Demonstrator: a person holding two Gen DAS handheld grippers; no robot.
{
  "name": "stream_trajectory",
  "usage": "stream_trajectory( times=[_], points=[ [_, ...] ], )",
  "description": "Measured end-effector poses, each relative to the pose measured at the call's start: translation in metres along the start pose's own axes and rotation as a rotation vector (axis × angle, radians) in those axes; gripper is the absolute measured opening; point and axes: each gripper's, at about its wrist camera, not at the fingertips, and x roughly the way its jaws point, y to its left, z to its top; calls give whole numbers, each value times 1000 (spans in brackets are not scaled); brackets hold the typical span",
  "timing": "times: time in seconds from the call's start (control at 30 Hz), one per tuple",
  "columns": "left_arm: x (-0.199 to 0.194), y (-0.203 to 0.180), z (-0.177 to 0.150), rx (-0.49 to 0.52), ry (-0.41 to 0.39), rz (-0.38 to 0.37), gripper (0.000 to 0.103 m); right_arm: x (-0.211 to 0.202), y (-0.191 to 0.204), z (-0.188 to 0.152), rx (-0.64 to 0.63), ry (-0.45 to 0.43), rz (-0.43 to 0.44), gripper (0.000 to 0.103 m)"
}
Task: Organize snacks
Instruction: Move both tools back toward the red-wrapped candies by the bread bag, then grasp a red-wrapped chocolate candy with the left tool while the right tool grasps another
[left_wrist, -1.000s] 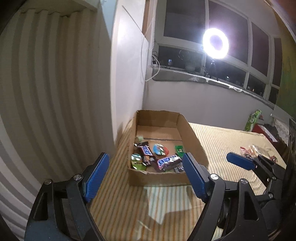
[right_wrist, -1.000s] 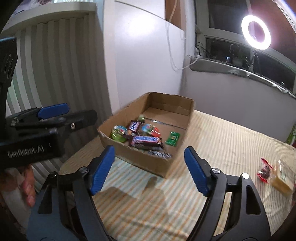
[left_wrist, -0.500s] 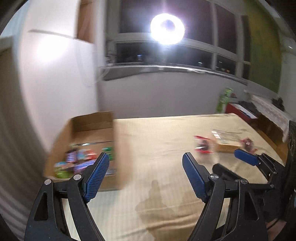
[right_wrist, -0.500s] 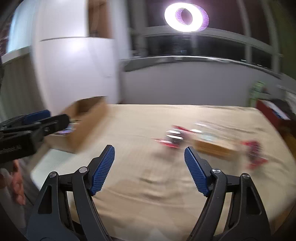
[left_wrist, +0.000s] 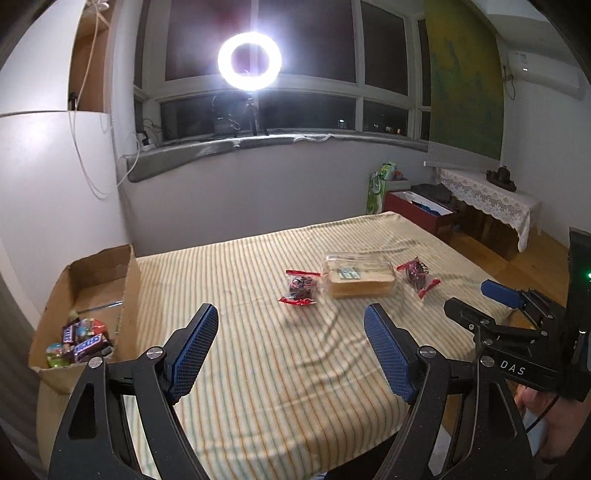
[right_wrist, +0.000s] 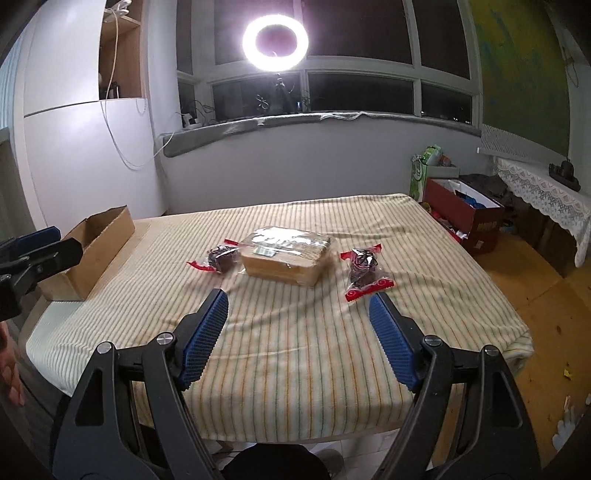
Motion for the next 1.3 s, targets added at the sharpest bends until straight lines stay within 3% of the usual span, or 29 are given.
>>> stream_trajectory(
  times=[0.33,0.6,0.93,1.3],
  points=[
    [18,-3,-2,5,23,-5,81,23,-5,-6,3,43,-11,82],
    [94,-8,2,14,110,-8,81,82,-42,-12,26,122,-40,82],
    [177,-2,19,-15,173,-25,81,130,-74,10,13,151,-100,82],
    [199,-2,11,-5,258,-51,81,156,-80,13,7,259,-100,82]
  ],
)
